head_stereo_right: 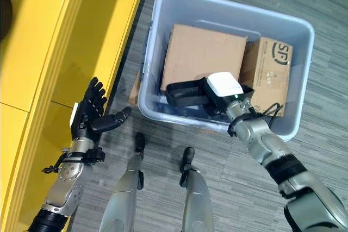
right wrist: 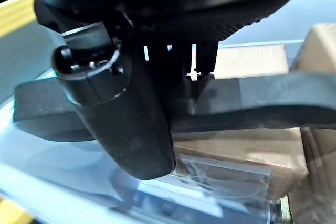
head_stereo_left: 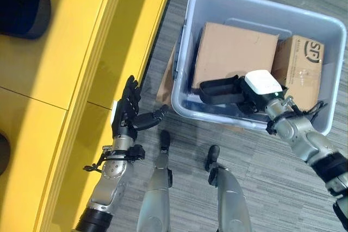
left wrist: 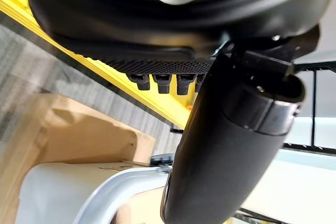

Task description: Move parts from the plastic box to the shelf.

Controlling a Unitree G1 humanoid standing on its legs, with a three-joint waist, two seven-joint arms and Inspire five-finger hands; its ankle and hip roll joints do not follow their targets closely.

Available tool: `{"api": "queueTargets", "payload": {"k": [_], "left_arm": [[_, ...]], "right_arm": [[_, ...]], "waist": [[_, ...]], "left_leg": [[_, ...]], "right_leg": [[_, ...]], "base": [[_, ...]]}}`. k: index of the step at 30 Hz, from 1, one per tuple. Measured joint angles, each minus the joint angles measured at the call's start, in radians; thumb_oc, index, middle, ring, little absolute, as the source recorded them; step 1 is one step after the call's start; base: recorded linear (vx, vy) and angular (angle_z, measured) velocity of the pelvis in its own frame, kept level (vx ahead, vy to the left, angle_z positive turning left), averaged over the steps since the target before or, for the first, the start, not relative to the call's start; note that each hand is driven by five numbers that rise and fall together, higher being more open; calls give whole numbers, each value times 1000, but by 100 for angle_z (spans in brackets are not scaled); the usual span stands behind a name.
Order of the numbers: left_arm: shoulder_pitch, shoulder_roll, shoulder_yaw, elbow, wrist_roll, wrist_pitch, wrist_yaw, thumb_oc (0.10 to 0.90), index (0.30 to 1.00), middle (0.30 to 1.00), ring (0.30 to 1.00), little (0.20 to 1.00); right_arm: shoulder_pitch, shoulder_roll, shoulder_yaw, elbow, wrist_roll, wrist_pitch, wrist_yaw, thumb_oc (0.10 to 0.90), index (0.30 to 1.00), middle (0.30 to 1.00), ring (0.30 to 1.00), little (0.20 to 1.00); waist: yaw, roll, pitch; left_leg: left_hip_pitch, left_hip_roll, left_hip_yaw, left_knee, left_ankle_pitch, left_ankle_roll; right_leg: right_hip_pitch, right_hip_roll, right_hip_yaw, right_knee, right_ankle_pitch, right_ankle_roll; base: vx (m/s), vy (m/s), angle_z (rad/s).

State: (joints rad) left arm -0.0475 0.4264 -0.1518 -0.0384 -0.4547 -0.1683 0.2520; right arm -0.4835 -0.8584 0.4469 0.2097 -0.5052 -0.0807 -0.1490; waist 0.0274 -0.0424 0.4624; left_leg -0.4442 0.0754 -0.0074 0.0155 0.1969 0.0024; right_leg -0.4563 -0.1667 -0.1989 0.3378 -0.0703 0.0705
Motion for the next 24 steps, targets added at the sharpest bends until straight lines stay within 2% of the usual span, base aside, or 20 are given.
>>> {"api": "queueTargets", "payload": {"k": [4, 10, 12, 15, 16, 20, 22, 24], "left_arm": [[34, 40, 28, -5, 22, 18, -45, 900, 1000, 1000, 1000, 1000], [73, 43, 87, -15, 30, 37, -97, 900, 1000, 1000, 1000, 1000], [95, 45, 96, -24, 31, 39, -113, 900, 1000, 1000, 1000, 1000], [103, 55, 97, -25, 37, 40, -133, 900, 1000, 1000, 1000, 1000], [94, 68, 99, -25, 37, 42, -138, 900, 1000, 1000, 1000, 1000], [104, 72, 113, -33, 67, 50, -141, 900, 1000, 1000, 1000, 1000], [107, 76, 116, -41, 88, 53, -139, 900, 1000, 1000, 1000, 1000], [105, 108, 116, -63, 154, 53, -134, 900, 1000, 1000, 1000, 1000]], "right_arm": [[125, -76, -155, -124, 9, -25, 26, 400, 300, 300, 300, 300], [181, -178, -324, -254, 38, -49, 58, 400, 300, 300, 300, 300], [190, -194, -362, -300, 38, -76, 59, 400, 300, 300, 300, 300], [180, -221, -382, -338, 38, -118, 62, 400, 300, 300, 300, 300], [169, -252, -382, -360, 38, -134, 67, 400, 300, 300, 300, 300], [171, -257, -381, -365, 54, -155, 92, 400, 300, 300, 300, 300], [176, -258, -381, -365, 78, -155, 104, 400, 300, 300, 300, 300], [182, -260, -381, -364, 111, -155, 120, 400, 300, 300, 300, 300]], "waist": [[-18, -3, -2], [-28, -3, -4], [-41, -3, -35], [-52, -11, -100], [-54, -11, -101], [-54, -22, -144], [-76, -23, -177], [-80, -30, -197]], "left_leg": [[74, 8, 22, -21, -13, -7], [199, 15, 56, -57, -16, -12], [235, 14, 62, -72, -21, -13], [245, 17, 82, -79, -28, -15], [274, 17, 93, -83, -33, -18], [327, 21, 138, -94, -50, -25], [329, 23, 146, -94, -53, -28], [358, 29, 170, -95, -63, -34]], "right_leg": [[84, 15, 20, -73, 32, 8], [231, 31, 40, -196, 79, 17], [276, 32, 42, -238, 90, 19], [302, 40, 52, -302, 119, 21], [337, 41, 62, -333, 135, 24], [379, 46, 108, -376, 154, 25], [387, 46, 112, -398, 165, 25], [411, 52, 137, -419, 175, 22]], "base": [[46, -13, -18], [49, -12, -15], [42, -20, -10], [14, -14, -16], [41, -15, -30], [23, -16, -32], [23, -13, -16], [23, -14, -31]]}}
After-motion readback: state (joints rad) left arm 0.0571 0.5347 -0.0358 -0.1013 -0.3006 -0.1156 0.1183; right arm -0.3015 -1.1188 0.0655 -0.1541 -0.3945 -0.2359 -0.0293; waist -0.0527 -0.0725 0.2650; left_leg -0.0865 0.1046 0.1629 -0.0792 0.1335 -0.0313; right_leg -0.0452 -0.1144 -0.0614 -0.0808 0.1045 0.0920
